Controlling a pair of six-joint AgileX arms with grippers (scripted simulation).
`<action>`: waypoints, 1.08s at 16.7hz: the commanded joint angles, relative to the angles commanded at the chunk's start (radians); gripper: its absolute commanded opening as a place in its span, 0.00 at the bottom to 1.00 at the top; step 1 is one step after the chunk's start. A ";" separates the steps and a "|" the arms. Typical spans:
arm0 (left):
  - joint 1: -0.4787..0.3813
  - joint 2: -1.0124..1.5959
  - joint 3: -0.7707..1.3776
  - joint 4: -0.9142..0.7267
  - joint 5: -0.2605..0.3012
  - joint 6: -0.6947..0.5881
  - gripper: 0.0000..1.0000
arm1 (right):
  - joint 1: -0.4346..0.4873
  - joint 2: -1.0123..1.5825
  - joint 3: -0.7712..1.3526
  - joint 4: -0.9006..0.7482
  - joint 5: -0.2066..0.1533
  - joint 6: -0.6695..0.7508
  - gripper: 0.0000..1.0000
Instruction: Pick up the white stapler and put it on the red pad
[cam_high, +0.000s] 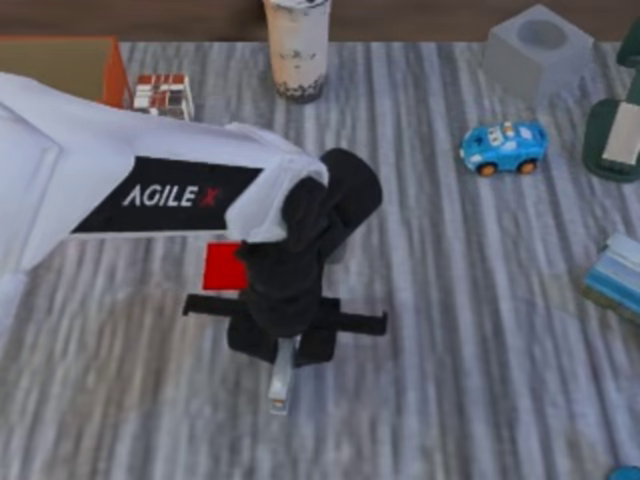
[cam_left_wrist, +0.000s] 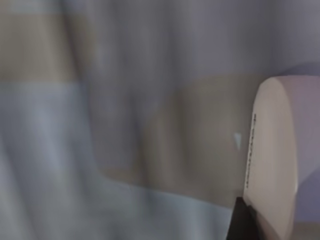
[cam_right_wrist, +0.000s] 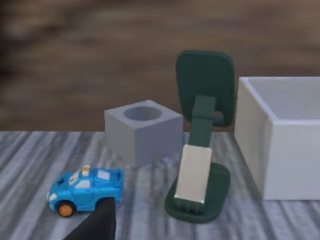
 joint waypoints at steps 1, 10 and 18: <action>0.000 0.000 0.000 0.000 0.000 0.000 0.00 | 0.000 0.000 0.000 0.000 0.000 0.000 1.00; 0.001 -0.012 0.035 -0.041 0.000 -0.002 0.00 | 0.000 0.000 0.000 0.000 0.000 0.000 1.00; 0.015 -0.118 0.234 -0.355 -0.001 -0.006 0.00 | 0.000 0.000 0.000 0.000 0.000 0.000 1.00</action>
